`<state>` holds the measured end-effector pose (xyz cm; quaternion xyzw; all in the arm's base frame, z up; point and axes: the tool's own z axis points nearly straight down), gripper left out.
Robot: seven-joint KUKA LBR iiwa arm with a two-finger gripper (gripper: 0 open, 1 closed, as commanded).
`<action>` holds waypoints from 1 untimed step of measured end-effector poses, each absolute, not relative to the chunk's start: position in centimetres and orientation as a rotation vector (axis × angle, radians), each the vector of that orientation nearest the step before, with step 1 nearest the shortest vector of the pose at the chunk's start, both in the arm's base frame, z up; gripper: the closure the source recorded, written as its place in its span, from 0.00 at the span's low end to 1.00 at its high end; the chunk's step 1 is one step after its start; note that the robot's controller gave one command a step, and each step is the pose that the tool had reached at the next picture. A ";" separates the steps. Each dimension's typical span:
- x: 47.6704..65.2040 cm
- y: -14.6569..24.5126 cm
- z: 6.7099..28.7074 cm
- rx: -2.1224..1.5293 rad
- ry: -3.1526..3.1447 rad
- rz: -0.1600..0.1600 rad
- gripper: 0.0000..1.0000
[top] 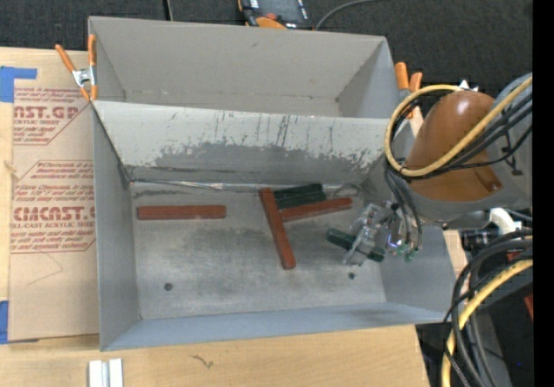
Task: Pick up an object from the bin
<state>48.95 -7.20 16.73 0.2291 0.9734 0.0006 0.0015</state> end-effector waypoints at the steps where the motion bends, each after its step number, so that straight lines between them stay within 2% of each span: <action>1: 49.0 -7.1 16.9 0.719 3.058 0.001 1.00</action>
Offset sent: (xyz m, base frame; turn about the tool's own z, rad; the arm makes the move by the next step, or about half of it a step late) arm 0.0000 0.0002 0.0026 0.0000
